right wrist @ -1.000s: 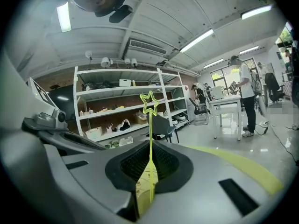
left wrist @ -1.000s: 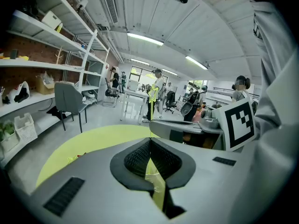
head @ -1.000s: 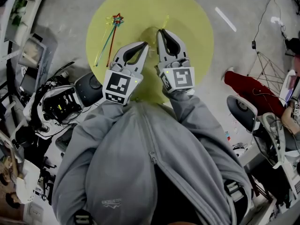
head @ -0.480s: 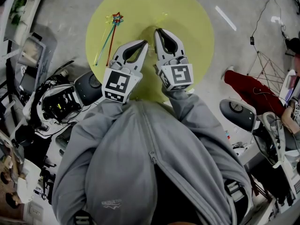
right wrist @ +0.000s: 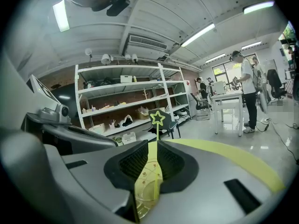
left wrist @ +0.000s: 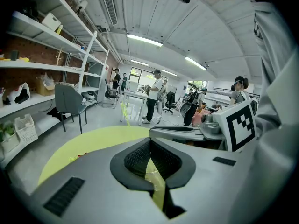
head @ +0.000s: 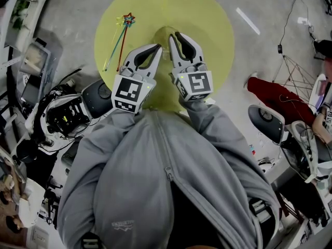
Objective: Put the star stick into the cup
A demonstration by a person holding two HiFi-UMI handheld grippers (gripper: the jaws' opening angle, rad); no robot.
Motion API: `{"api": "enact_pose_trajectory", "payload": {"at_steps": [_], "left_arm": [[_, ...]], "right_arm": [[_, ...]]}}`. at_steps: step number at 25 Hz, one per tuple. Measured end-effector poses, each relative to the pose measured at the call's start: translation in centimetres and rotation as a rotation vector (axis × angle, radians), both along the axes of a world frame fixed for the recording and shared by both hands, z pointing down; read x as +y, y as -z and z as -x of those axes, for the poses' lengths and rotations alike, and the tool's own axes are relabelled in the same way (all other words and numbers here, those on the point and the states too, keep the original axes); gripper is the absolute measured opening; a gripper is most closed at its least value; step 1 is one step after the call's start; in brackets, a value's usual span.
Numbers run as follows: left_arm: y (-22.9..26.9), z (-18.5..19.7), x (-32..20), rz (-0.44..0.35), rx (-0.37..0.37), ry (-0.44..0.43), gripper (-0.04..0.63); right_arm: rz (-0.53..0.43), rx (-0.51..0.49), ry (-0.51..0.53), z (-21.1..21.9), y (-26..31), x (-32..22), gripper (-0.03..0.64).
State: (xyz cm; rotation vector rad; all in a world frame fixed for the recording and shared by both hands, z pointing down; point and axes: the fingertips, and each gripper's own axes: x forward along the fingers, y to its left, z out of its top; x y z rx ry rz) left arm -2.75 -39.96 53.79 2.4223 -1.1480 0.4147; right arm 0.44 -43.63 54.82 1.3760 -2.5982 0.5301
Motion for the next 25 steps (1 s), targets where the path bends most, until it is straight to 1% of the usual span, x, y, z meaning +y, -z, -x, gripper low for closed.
{"api": "enact_pose_trajectory", "payload": {"at_steps": [2, 9, 13, 17, 25], "left_arm": [[0.4, 0.0, 0.4, 0.002, 0.001, 0.001, 0.017], [3.2, -0.6, 1.8, -0.047, 0.032, 0.020, 0.017], [4.8, -0.7, 3.4, -0.074, 0.040, 0.030, 0.017], [6.8, -0.7, 5.0, -0.117, 0.044, 0.043, 0.017], [10.6, -1.5, 9.9, -0.198, 0.036, 0.083, 0.017]], "right_arm": [[-0.003, 0.006, -0.008, -0.3, 0.5, 0.5, 0.043], [-0.007, 0.055, -0.038, -1.8, 2.8, 2.7, 0.042], [-0.011, 0.040, -0.055, -2.4, 4.6, 4.6, 0.041], [-0.045, 0.042, -0.075, -3.2, 7.1, 6.6, 0.040], [-0.103, 0.009, -0.107, -5.9, 12.0, 11.4, 0.032]]}}
